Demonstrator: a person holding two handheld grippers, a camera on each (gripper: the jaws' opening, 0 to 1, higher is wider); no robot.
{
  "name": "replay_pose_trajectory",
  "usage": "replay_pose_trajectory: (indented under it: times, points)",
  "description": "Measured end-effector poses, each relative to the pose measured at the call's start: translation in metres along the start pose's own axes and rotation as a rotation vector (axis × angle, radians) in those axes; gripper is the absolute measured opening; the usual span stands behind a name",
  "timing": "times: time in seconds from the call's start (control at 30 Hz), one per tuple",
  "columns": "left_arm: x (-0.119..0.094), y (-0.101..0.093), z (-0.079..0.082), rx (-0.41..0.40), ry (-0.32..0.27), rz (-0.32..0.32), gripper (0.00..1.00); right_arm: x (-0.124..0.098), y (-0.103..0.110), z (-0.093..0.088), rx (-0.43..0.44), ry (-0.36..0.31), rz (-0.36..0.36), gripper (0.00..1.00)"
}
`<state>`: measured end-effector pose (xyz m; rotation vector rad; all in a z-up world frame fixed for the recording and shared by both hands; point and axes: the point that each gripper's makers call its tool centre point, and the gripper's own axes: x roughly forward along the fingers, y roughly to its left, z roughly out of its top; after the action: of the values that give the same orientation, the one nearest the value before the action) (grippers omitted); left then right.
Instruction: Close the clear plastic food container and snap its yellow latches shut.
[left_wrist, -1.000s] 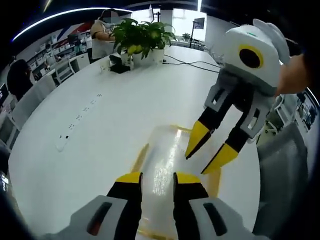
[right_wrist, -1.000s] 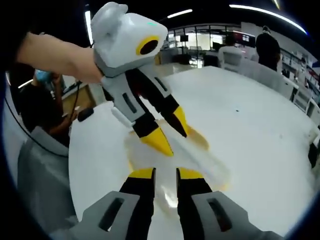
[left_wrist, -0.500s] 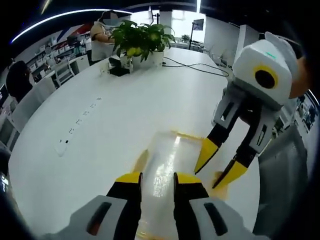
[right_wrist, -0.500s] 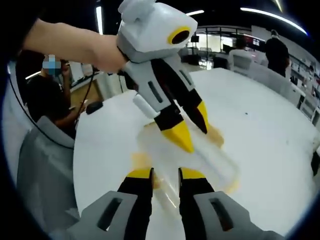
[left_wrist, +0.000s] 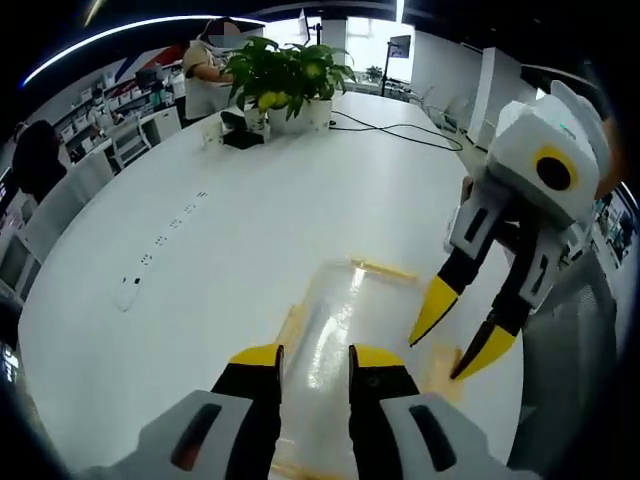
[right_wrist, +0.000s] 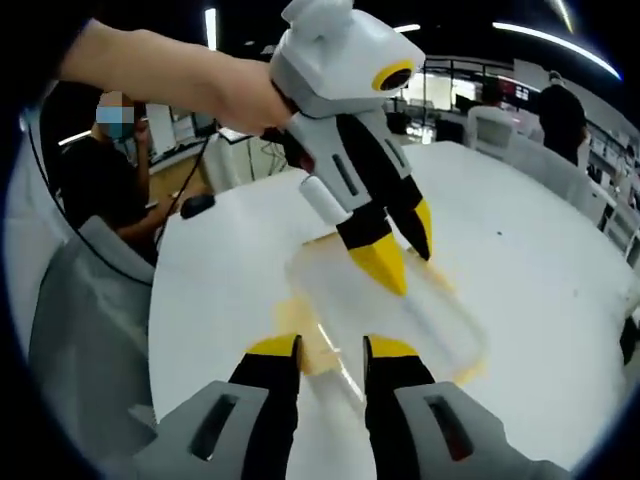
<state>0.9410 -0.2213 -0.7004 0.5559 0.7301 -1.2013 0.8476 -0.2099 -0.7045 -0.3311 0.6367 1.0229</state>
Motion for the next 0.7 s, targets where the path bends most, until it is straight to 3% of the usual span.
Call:
replay_pose_trajectory:
  times: [0.53, 0.7]
  points:
    - [0.0051, 0.0052, -0.0008, 0.002, 0.027, -0.020, 0.22, 0.0073, -0.0015, -0.0015, -0.184, 0.017, -0.062, 0.22]
    - [0.0070, 0.0083, 0.0006, 0.005, 0.029, -0.035, 0.24, 0.0095, -0.0049, -0.0022, -0.285, 0.036, -0.104, 0.21]
